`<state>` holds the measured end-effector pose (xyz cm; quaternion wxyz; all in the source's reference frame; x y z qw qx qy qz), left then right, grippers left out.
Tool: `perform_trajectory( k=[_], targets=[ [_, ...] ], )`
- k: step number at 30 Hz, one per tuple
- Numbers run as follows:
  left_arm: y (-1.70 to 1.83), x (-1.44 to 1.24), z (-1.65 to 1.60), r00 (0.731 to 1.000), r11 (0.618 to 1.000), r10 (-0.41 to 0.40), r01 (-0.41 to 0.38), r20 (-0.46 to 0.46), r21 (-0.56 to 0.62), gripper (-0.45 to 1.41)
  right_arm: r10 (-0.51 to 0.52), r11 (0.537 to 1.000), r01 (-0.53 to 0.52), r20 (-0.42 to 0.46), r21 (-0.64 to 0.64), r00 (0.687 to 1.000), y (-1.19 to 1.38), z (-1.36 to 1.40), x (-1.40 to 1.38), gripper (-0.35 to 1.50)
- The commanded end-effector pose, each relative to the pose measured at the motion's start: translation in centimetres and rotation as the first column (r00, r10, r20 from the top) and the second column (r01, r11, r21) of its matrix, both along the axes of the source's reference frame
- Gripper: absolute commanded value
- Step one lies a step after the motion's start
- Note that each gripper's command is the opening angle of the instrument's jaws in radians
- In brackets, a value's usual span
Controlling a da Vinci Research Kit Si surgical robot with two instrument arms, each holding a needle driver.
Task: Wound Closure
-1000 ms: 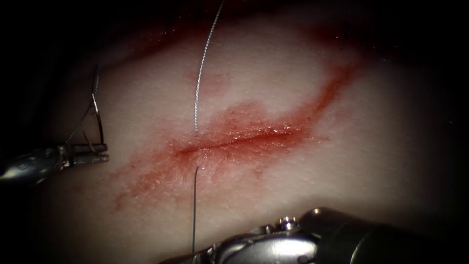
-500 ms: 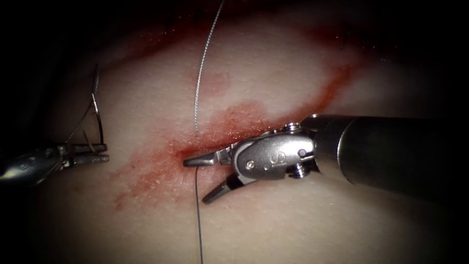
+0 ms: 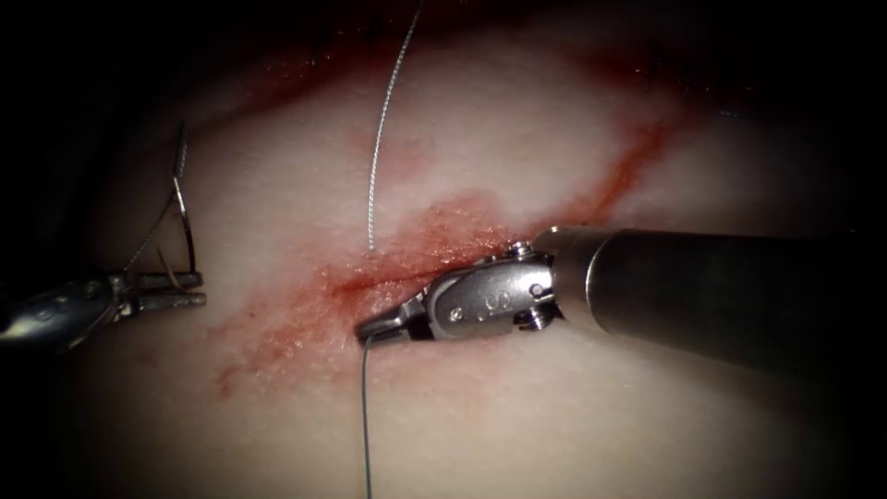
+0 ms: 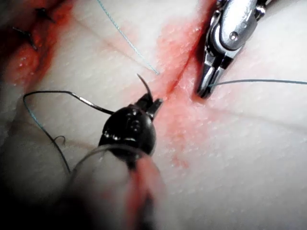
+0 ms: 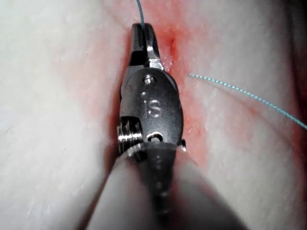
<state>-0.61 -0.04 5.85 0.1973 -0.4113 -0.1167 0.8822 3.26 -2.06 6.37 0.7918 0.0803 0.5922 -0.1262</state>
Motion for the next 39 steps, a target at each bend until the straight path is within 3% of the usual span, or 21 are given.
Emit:
perform_trajectory(
  k=[1, 9, 15, 21, 25, 27, 29, 32, 33, 36, 37, 39],
  targets=[
    [-0.02, -0.05, 0.07, 1.000, 1.000, 0.001, -0.001, 0.001, 0.001, -0.45, 0.001, 1.000, -0.001, -0.005, 0.008, 1.000, -0.03, -0.08, 0.08, -0.35],
    [-0.02, -0.05, 0.07, 1.000, 1.000, 0.001, -0.001, 0.001, 0.001, -0.45, -0.023, 0.999, 0.025, -0.044, 0.040, 0.999, -0.26, -0.62, 0.10, -0.35],
    [-0.02, -0.05, 0.07, 1.000, 1.000, 0.001, -0.001, 0.001, 0.001, -0.45, -0.088, 0.995, 0.092, -0.074, 0.046, 0.993, -0.69, -1.10, 0.16, -0.35],
    [-0.02, -0.06, 0.07, 1.000, 1.000, 0.002, -0.002, 0.003, 0.002, -0.45, -0.122, 0.991, 0.127, -0.096, 0.049, 0.988, -0.92, -1.40, 0.20, -0.35],
    [-0.03, -0.07, 0.07, 1.000, 1.000, 0.001, -0.001, 0.003, 0.002, -0.45, -0.119, 0.991, 0.124, -0.095, 0.048, 0.988, -0.94, -1.43, 0.21, -0.35],
    [-0.03, -0.06, 0.07, 1.000, 1.000, 0.002, -0.002, 0.003, 0.002, -0.45, -0.112, 0.992, 0.117, -0.090, 0.052, 0.990, -0.93, -1.44, 0.19, 0.62],
    [-0.03, -0.06, 0.07, 1.000, 1.000, 0.002, -0.002, 0.003, 0.002, -0.45, -0.087, 0.995, 0.090, -0.068, 0.043, 0.994, -0.90, -1.46, 0.12, 0.96],
    [-0.02, -0.06, 0.07, 1.000, 1.000, 0.002, -0.002, 0.003, 0.002, -0.45, -0.054, 0.998, 0.054, -0.023, 0.041, 0.998, -0.72, -1.51, -0.08, 1.11],
    [-0.02, -0.06, 0.07, 1.000, 1.000, 0.002, -0.002, 0.003, 0.002, -0.45, 0.003, 0.999, -0.004, 0.014, 0.039, 1.000, -0.50, -1.54, -0.25, 1.23],
    [-0.03, -0.07, 0.07, 1.000, 1.000, 0.001, -0.001, 0.003, 0.002, -0.45, 0.046, 0.998, -0.047, 0.045, 0.038, 0.998, -0.29, -1.54, -0.40, 1.26],
    [-0.03, -0.08, 0.08, 1.000, 1.000, 0.002, -0.002, 0.005, 0.003, -0.45, 0.094, 0.996, -0.094, 0.077, -0.001, 0.993, -0.04, -1.53, -0.54, 1.26],
    [-0.03, -0.08, 0.08, 1.000, 1.000, 0.001, -0.001, 0.005, 0.002, -0.45, 0.151, 0.989, -0.150, 0.122, -0.014, 0.981, 0.18, -1.48, -0.61, 1.21]
  ],
)
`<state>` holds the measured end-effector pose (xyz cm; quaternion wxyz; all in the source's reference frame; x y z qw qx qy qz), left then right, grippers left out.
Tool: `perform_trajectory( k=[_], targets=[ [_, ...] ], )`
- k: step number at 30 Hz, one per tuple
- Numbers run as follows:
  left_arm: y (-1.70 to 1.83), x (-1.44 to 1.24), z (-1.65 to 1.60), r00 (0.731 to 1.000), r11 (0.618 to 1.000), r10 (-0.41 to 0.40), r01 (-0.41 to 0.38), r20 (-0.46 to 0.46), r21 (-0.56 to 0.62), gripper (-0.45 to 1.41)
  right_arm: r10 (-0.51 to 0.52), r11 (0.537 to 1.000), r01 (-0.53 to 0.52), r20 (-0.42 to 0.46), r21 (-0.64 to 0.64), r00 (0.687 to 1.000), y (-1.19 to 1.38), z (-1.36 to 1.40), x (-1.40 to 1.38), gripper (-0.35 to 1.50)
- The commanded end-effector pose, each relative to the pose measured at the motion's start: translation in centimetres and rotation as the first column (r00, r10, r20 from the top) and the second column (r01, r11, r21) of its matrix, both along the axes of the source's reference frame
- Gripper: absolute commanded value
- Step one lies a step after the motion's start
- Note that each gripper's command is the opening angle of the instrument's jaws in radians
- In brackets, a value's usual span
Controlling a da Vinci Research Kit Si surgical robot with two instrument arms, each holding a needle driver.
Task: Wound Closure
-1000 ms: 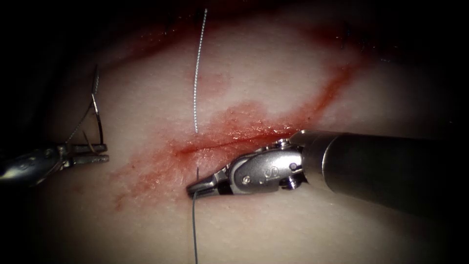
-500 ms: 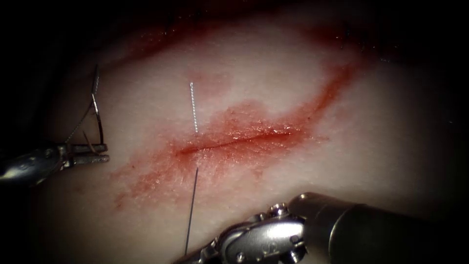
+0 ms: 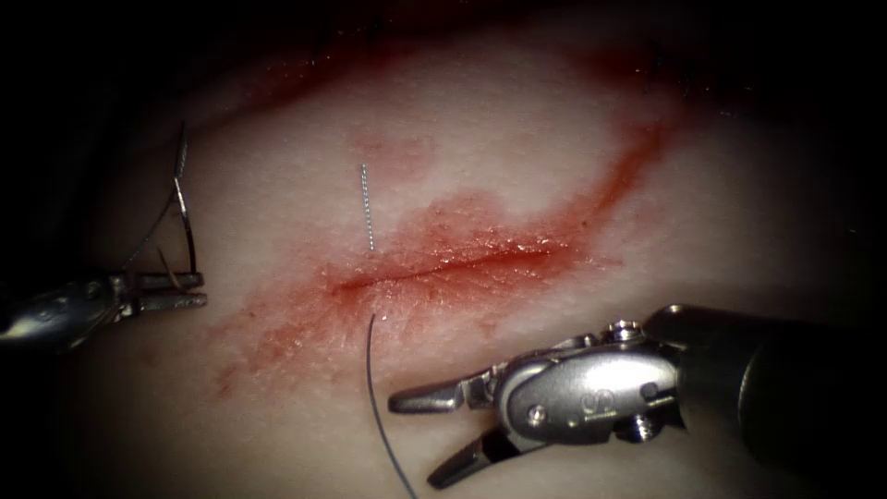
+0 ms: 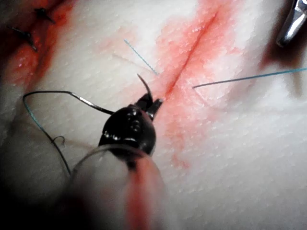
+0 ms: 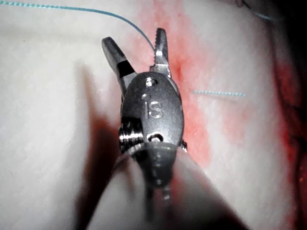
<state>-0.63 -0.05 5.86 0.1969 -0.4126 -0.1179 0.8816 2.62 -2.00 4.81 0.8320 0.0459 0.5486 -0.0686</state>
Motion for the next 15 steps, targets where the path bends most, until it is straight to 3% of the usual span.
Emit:
perform_trajectory(
  k=[1, 4, 7, 9, 12, 13, 14, 15],
  targets=[
    [-0.02, -0.06, 0.08, 1.000, 1.000, 0.001, -0.002, 0.003, 0.001, -0.45, 0.050, 0.999, -0.050, 0.018, 0.001, 0.999, 0.20, 0.12, 0.02, 1.16],
    [-0.03, -0.06, 0.09, 1.000, 1.000, 0.005, -0.005, -0.001, 0.002, -0.45, 0.152, 0.988, -0.152, 0.022, 0.005, 0.988, 0.39, 0.28, 0.05, 1.28],
    [-0.03, -0.06, 0.09, 1.000, 1.000, 0.005, -0.005, -0.001, 0.002, -0.45, 0.223, 0.965, -0.229, 0.059, 0.131, 0.973, 0.50, 0.50, 0.15, 1.28],
    [-0.03, -0.06, 0.09, 1.000, 1.000, 0.005, -0.005, -0.001, 0.002, -0.45, 0.317, 0.891, -0.331, 0.097, 0.310, 0.943, 0.56, 0.74, 0.30, 1.16],
    [-0.03, -0.06, 0.09, 1.000, 1.000, 0.005, -0.005, -0.001, 0.002, -0.45, 0.374, 0.778, -0.386, 0.127, 0.496, 0.919, 0.59, 1.00, 0.45, 0.96],
    [-0.03, -0.06, 0.09, 1.000, 1.000, 0.005, -0.005, -0.001, 0.002, -0.45, 0.374, 0.778, -0.386, 0.127, 0.496, 0.919, 0.59, 1.00, 0.45, 0.96],
    [-0.03, -0.06, 0.09, 1.000, 1.000, 0.005, -0.005, -0.001, 0.002, -0.45, 0.410, 0.694, -0.431, 0.176, 0.576, 0.895, 0.61, 1.16, 0.52, 0.98],
    [-0.03, -0.06, 0.09, 1.000, 1.000, 0.005, -0.005, -0.001, 0.002, -0.45, 0.425, 0.652, -0.452, 0.199, 0.609, 0.883, 0.61, 1.27, 0.56, 0.99]
  ],
)
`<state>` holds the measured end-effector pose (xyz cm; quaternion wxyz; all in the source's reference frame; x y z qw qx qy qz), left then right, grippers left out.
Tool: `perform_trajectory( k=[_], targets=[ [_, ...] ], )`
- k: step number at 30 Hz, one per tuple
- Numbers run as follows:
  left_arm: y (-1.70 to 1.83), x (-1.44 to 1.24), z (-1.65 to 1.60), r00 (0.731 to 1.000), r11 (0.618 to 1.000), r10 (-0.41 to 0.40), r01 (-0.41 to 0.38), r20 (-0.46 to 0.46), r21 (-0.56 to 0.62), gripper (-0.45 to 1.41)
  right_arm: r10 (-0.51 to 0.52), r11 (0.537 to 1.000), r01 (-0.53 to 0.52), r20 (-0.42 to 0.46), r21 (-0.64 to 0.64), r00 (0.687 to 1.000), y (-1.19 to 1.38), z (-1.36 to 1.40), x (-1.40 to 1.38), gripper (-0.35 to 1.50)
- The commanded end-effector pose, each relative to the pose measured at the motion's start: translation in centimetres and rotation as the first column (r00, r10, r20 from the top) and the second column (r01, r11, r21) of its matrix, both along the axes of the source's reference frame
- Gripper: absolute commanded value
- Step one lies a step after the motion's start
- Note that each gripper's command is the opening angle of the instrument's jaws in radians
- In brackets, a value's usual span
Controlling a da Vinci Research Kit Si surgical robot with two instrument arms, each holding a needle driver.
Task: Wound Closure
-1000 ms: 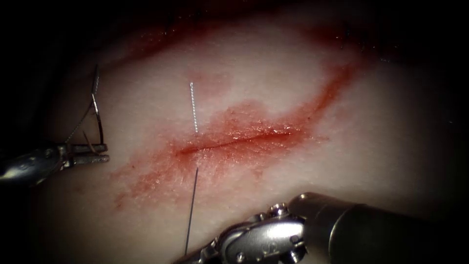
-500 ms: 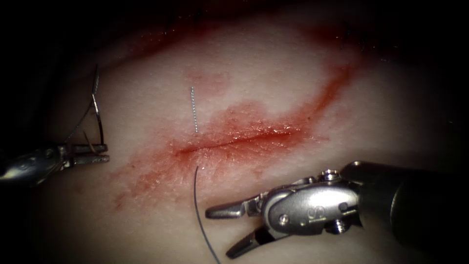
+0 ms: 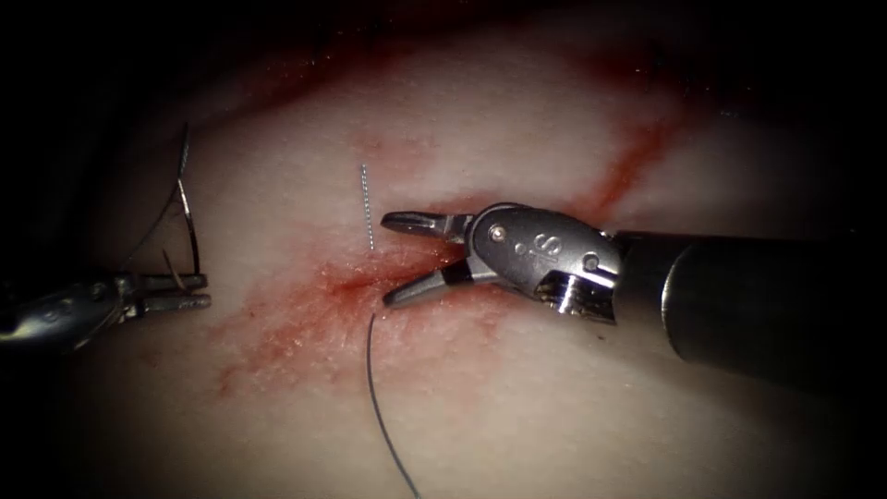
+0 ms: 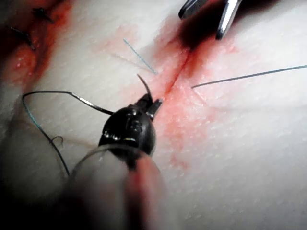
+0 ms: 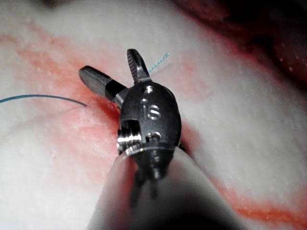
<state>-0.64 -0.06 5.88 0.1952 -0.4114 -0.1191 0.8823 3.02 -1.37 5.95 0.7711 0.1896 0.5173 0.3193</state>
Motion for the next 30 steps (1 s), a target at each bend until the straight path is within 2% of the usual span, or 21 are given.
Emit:
perform_trajectory(
  k=[1, 3, 7, 12, 20, 23, 26, 28, 29, 30],
  targets=[
    [-0.02, -0.05, 0.07, 1.000, 1.000, 0.001, -0.001, 0.001, 0.001, -0.45, 0.008, 1.000, -0.008, -0.003, 0.015, 1.000, -0.02, 0.12, 0.16, 0.99],
    [-0.02, -0.05, 0.07, 1.000, 1.000, 0.001, -0.001, 0.001, 0.001, -0.45, 0.083, 0.989, -0.084, 0.014, 0.126, 0.996, 0.01, 0.35, 0.20, 0.96],
    [-0.02, -0.05, 0.07, 1.000, 1.000, 0.001, -0.001, 0.001, 0.001, -0.45, 0.192, 0.956, -0.199, 0.057, 0.214, 0.980, 0.13, 0.61, 0.18, 0.93],
    [-0.02, -0.05, 0.07, 1.000, 1.000, 0.001, -0.001, 0.001, 0.001, -0.45, 0.232, 0.944, -0.244, 0.079, 0.223, 0.969, 0.22, 0.75, 0.12, 0.91],
    [-0.02, -0.05, 0.07, 1.000, 1.000, 0.001, -0.001, 0.001, 0.001, -0.45, 0.253, 0.925, -0.276, 0.116, 0.260, 0.960, 0.17, 0.97, 0.23, 0.79],
    [-0.02, -0.05, 0.07, 1.000, 1.000, 0.001, -0.001, 0.001, 0.001, -0.45, 0.276, 0.910, -0.300, 0.123, 0.287, 0.953, 0.18, 1.03, 0.29, 0.49],
    [-0.02, -0.05, 0.07, 1.000, 1.000, 0.001, -0.001, 0.001, 0.001, -0.45, 0.287, 0.903, -0.313, 0.128, 0.294, 0.949, 0.19, 1.04, 0.34, 0.39],
    [-0.02, -0.05, 0.07, 1.000, 1.000, 0.001, -0.001, 0.001, 0.001, -0.45, 0.290, 0.902, -0.317, 0.130, 0.293, 0.948, 0.19, 1.05, 0.37, 0.10],
    [-0.02, -0.05, 0.07, 1.000, 1.000, 0.001, -0.001, 0.001, 0.001, -0.45, 0.291, 0.902, -0.317, 0.130, 0.292, 0.948, 0.19, 1.07, 0.40, -0.35],
    [-0.02, -0.05, 0.07, 1.000, 1.000, 0.001, -0.001, 0.001, 0.001, -0.45, 0.287, 0.903, -0.314, 0.134, 0.292, 0.949, 0.19, 1.08, 0.41, -0.35]
  ],
)
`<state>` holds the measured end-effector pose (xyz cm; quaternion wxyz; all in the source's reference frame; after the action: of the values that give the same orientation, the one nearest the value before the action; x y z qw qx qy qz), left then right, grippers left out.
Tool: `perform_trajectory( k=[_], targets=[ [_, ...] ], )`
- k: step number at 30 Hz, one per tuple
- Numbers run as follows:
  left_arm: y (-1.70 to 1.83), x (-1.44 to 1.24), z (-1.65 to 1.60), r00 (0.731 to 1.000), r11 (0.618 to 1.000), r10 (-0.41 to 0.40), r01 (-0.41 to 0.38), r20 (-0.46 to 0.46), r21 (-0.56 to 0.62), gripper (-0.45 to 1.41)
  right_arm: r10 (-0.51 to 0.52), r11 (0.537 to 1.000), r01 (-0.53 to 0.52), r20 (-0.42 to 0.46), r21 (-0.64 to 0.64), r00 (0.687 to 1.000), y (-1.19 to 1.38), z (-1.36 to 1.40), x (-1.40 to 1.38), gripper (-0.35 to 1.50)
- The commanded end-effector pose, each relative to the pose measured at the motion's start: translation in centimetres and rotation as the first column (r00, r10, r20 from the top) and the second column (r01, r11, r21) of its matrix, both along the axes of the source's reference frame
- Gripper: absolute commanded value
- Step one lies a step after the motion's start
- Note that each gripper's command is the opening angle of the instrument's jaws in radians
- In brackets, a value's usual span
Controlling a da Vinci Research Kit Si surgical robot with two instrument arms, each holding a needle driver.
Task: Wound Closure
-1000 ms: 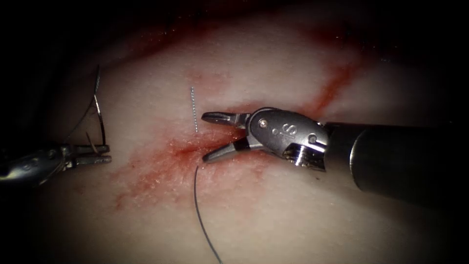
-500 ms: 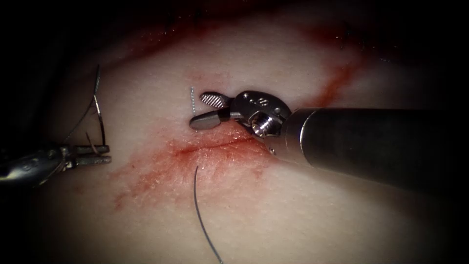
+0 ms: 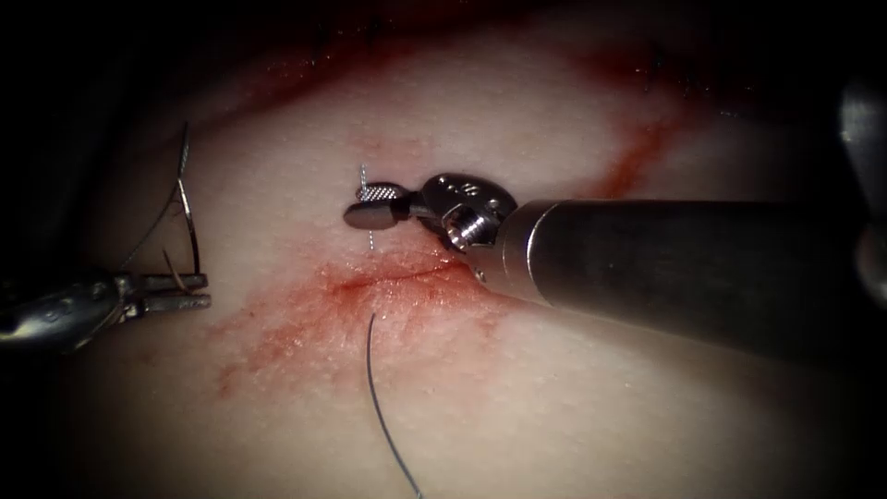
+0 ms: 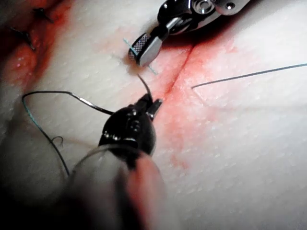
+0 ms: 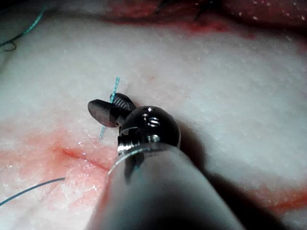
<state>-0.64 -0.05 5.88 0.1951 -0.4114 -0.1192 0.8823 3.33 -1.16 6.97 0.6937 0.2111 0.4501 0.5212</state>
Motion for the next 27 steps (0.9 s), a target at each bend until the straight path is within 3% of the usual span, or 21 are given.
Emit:
perform_trajectory(
  k=[1, 6, 9, 20, 27],
  targets=[
    [-0.02, -0.06, 0.07, 1.000, 1.000, 0.001, -0.001, 0.001, 0.001, -0.45, -0.008, 1.000, 0.008, 0.009, 0.002, 1.000, -0.02, 0.07, 0.11, -0.35],
    [-0.02, -0.05, 0.07, 1.000, 1.000, 0.001, -0.001, 0.002, 0.001, -0.45, -0.021, 1.000, 0.021, 0.005, -0.003, 1.000, -0.01, 0.06, 0.10, -0.35],
    [-0.03, -0.05, 0.07, 1.000, 1.000, 0.001, -0.001, 0.001, 0.001, -0.45, -0.039, 0.996, 0.035, -0.045, -0.084, 0.998, 0.04, -0.04, 0.06, -0.35],
    [-0.02, -0.05, 0.08, 1.000, 1.000, 0.010, -0.010, -0.002, -0.002, -0.45, -0.027, 0.983, -0.008, -0.188, -0.185, 0.982, 0.21, -0.48, 0.04, -0.35],
    [0.00, -0.03, 0.11, 1.000, 1.000, 0.014, -0.015, -0.017, -0.011, -0.45, -0.022, 0.978, -0.022, -0.207, -0.206, 0.978, 0.25, -0.56, 0.02, -0.35]
  ],
)
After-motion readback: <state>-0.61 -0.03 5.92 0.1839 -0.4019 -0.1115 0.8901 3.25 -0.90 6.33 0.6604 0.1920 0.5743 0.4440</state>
